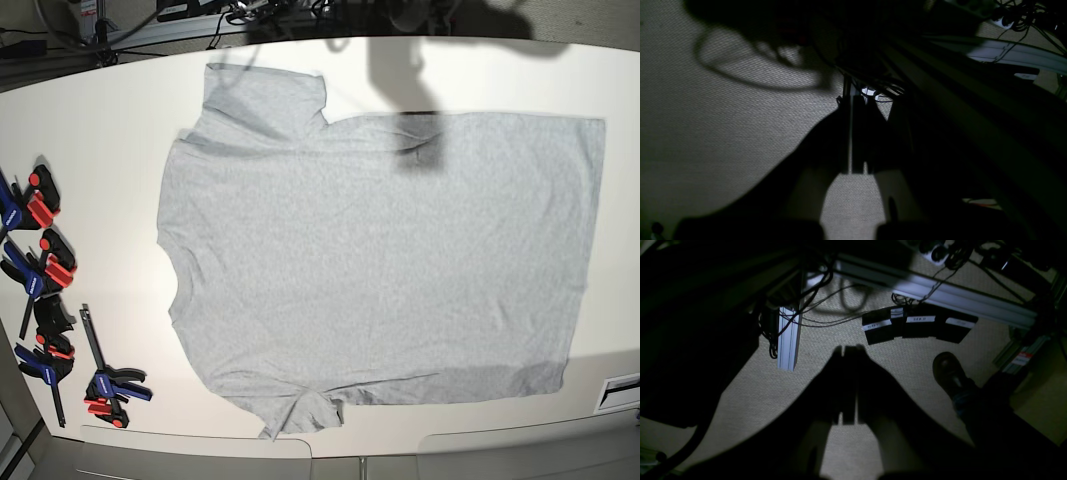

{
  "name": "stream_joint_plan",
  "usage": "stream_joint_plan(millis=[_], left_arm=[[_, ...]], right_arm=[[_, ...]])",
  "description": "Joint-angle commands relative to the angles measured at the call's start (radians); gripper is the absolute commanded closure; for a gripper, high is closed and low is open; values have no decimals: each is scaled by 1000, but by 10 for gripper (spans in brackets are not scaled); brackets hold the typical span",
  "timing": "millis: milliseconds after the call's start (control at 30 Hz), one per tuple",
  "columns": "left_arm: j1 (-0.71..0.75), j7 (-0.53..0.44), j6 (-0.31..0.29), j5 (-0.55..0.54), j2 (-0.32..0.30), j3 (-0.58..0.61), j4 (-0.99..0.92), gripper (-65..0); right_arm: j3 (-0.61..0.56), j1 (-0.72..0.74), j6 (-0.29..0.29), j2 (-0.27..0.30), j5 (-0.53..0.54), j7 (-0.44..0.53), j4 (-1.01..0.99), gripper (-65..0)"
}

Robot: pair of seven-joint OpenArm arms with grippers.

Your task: Fold the T-shirt properly

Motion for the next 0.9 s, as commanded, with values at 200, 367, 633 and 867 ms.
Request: stream_joint_plan(millis=[200, 367, 633, 867], left_arm=[[65, -10, 8, -4, 5, 0, 110, 0], [104, -10, 8, -4, 5, 0, 167, 0], [105, 8, 8, -4, 5, 0, 170, 0], [105, 8, 8, -4, 5, 0, 170, 0]], right_arm=[[1, -3, -10, -2, 3, 10, 6, 0], [1, -3, -10, -2, 2, 10, 6, 0], [1, -3, -10, -2, 2, 10, 6, 0], [1, -6, -10, -2, 2, 10, 6, 0]])
